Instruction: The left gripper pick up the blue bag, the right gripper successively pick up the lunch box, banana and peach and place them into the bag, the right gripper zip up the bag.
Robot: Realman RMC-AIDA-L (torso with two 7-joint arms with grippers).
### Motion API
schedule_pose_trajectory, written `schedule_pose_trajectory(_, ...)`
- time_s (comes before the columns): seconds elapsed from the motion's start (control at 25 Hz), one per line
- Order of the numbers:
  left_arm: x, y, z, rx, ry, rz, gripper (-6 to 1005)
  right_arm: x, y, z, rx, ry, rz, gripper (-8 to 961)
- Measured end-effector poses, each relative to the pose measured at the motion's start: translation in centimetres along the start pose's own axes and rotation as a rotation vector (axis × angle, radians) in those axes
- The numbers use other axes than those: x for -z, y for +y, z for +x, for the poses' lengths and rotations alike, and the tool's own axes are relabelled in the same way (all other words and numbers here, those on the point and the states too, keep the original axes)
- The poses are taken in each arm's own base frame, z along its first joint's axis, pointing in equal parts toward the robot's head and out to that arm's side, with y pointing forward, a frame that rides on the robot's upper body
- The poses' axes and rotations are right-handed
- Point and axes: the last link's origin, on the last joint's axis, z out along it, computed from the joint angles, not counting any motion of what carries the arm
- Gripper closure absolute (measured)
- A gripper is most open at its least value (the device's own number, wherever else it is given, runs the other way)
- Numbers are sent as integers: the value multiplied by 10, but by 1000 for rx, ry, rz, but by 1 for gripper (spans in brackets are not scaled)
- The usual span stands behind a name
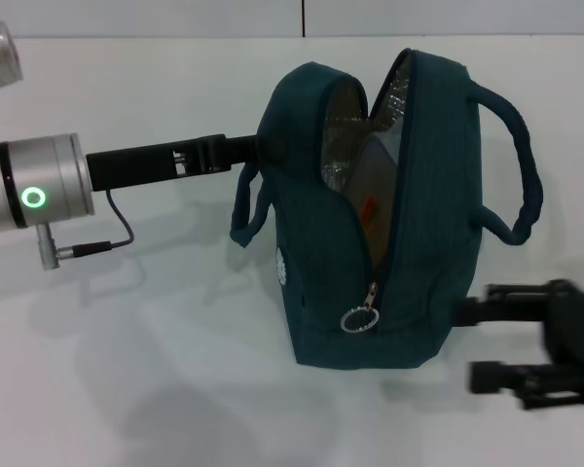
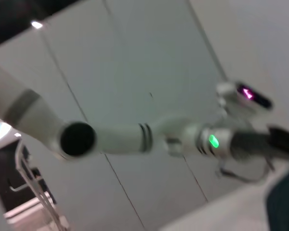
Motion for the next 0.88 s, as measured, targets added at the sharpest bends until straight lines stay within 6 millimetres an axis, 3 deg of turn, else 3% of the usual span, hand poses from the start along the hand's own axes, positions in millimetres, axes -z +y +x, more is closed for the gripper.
schedule_pose_trajectory(0.16, 0, 0, -1, 4, 1, 0, 934, -18, -22, 7, -56, 64, 46, 244)
schedule_pose_trajectory(0.36, 0, -1, -3, 9, 1, 0, 934, -39, -34, 7, -61, 122, 45, 245)
schedule_pose_trajectory(0.88, 0, -2, -7, 16, 1, -3, 934, -57, -55, 3, -66, 124, 123, 254)
